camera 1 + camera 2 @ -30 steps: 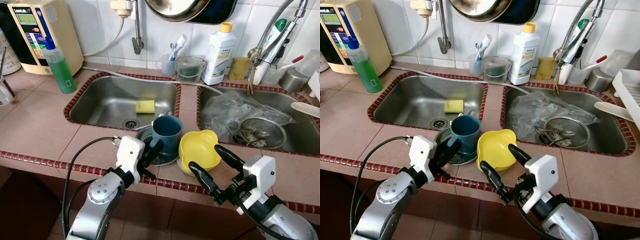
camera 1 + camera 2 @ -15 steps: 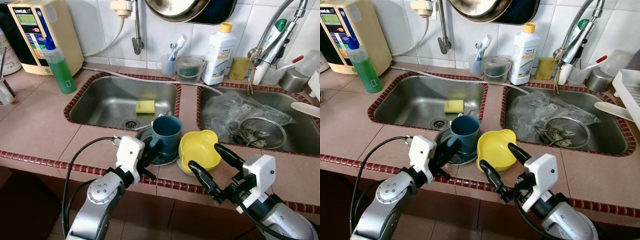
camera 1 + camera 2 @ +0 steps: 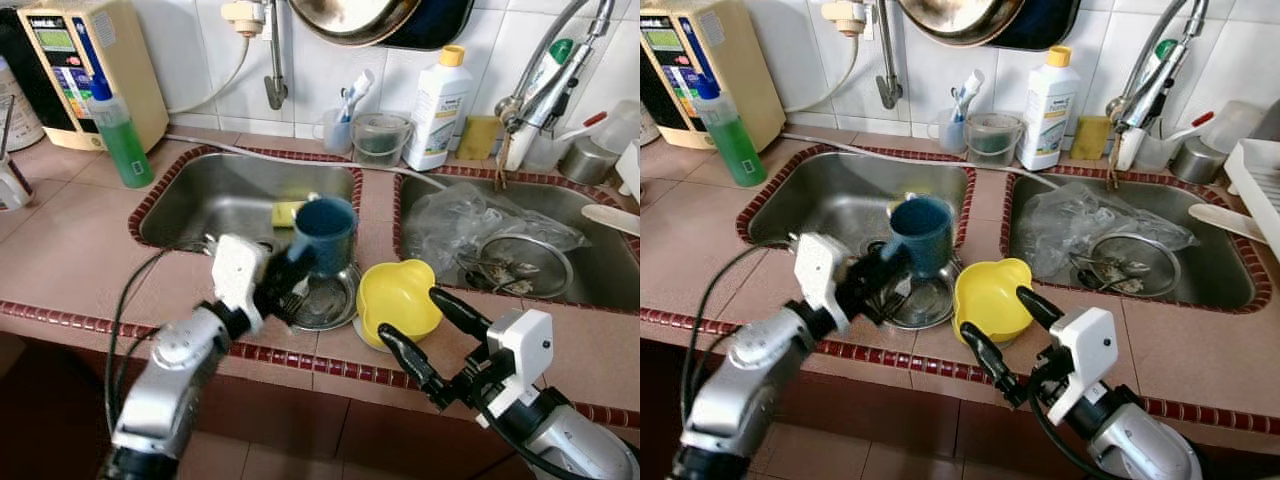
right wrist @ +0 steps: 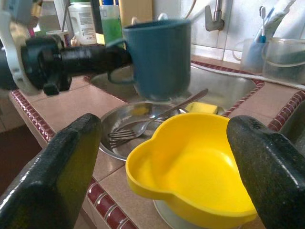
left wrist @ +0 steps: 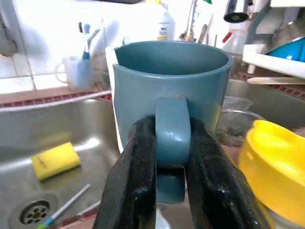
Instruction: Kitchen organization
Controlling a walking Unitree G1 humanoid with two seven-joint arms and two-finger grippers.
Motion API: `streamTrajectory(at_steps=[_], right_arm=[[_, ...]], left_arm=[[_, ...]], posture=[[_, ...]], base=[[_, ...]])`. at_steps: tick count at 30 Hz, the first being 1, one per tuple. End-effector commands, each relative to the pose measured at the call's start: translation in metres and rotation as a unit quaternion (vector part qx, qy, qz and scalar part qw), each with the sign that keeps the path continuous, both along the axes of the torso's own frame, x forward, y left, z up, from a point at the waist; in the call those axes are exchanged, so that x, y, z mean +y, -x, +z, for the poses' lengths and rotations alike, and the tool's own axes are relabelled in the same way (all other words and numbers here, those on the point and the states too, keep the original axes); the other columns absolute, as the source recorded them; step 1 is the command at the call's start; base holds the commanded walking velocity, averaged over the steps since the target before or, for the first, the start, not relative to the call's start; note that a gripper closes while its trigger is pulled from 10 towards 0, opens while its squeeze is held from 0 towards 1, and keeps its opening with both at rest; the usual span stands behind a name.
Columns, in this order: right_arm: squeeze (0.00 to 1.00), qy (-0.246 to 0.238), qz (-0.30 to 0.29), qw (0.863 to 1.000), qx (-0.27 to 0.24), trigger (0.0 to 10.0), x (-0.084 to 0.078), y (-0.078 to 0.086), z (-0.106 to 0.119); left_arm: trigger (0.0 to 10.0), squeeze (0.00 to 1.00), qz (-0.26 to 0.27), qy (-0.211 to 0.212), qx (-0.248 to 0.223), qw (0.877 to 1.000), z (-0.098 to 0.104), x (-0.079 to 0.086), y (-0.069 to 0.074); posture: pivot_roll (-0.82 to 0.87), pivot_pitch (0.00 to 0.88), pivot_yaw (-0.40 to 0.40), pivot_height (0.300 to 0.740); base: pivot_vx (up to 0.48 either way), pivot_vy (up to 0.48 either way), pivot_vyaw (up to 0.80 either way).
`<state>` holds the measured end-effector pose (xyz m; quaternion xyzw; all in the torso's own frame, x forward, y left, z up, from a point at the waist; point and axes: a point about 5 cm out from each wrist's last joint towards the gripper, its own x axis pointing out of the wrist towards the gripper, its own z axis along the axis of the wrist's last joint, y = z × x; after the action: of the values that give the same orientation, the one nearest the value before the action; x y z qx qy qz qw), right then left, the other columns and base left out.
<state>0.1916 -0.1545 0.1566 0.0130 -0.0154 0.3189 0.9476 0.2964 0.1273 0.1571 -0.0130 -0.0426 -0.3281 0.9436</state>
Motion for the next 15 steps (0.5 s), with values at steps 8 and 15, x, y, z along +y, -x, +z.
streamTrajectory(at_steps=[8,15], right_arm=[[0.0,-0.012,-0.027,0.999,-0.023,10.0,-0.005,-0.008,0.011],[0.0,-0.035,-0.06,0.997,-0.043,10.0,-0.009,-0.02,0.02]], left_arm=[[10.0,0.0,0.044,0.002,-0.019,0.999,0.012,0.016,-0.019],[10.0,0.0,0.084,-0.013,-0.041,0.996,0.018,0.021,-0.031]], posture=[[-0.19,0.021,0.022,0.74],[-0.19,0.019,0.022,0.74]], base=[[0.0,0.0,0.0],[0.0,0.0,0.0]])
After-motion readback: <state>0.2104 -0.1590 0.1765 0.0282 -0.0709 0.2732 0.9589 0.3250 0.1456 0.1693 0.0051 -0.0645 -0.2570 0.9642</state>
